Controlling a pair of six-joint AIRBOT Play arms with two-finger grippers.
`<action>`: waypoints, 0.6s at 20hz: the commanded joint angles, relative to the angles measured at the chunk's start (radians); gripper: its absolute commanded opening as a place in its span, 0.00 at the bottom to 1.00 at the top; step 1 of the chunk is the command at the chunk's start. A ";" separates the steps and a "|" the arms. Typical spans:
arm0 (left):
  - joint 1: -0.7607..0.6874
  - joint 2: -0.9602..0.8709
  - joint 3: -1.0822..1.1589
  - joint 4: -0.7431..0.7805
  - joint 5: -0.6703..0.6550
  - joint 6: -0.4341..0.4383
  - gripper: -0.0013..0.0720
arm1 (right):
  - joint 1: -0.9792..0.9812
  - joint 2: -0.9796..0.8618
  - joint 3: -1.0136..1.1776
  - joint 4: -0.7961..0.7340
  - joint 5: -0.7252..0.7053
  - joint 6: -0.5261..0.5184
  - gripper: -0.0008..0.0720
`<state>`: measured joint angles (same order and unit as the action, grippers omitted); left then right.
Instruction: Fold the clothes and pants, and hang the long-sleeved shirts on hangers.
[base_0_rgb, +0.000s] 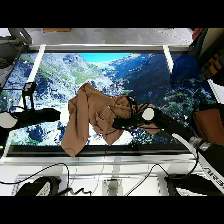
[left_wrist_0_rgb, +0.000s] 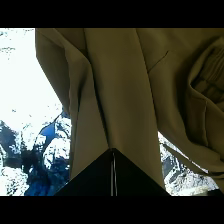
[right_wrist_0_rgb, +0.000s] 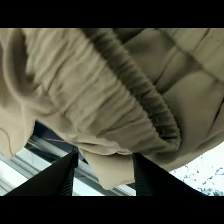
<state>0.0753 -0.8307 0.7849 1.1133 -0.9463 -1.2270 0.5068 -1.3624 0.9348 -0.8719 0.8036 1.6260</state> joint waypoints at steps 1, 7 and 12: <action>0.001 0.001 -0.001 0.000 0.000 0.000 0.05 | -0.040 -0.018 0.018 -0.021 0.025 0.058 0.59; 0.001 0.001 -0.001 0.000 0.000 0.000 0.05 | -0.184 -0.018 0.078 -0.067 0.273 0.056 0.58; 0.001 0.001 -0.001 0.000 0.000 0.000 0.05 | -0.148 -0.035 0.078 -0.013 0.252 0.002 0.58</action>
<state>0.0753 -0.8307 0.7845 1.1130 -0.9463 -1.2274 0.3489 -1.3872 1.0096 -0.9092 1.0454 1.6550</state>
